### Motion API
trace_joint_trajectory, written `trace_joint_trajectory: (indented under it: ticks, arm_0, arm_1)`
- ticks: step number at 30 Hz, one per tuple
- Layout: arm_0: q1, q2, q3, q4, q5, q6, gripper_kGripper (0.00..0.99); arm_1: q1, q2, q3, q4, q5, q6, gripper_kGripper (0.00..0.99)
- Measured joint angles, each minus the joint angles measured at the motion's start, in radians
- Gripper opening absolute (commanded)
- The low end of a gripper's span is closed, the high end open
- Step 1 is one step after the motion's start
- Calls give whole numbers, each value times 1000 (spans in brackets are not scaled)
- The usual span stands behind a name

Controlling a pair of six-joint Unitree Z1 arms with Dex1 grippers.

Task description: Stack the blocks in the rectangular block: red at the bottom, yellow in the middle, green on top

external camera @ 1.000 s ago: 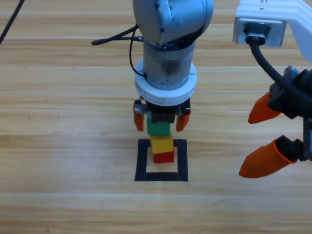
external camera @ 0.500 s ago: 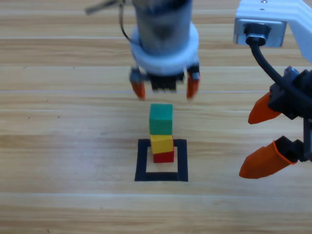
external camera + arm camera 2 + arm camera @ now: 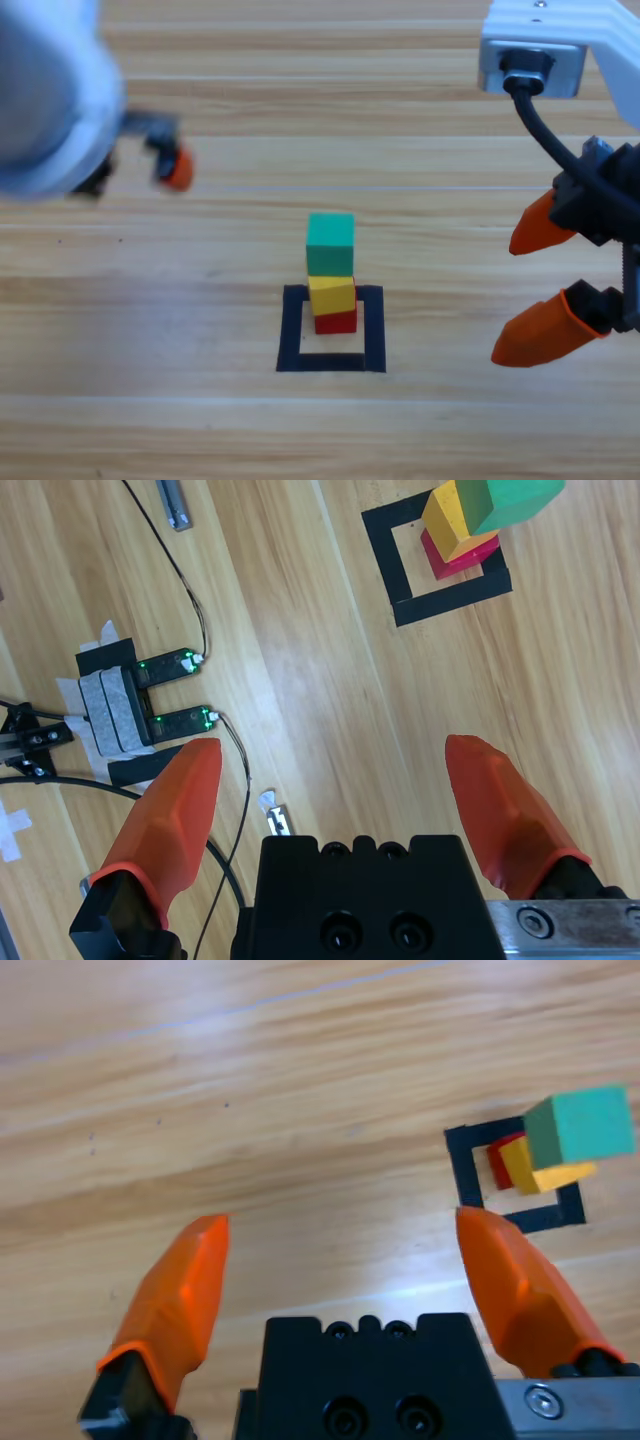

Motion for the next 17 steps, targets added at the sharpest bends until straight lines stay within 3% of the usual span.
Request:
trace_joint_trajectory:
  ticks: [3,7,17]
  arm_0:
    - [-6,-170,193,-167,0,131,990]
    - [-7,-321,324,-286,0,233,990]
    - [-7,-449,443,-319,-7,267,990]
  arm_1:
    - [1,0,0,2,0,-3,989]
    - [1,0,0,2,0,-3,989]
    - [3,0,0,2,0,-3,989]
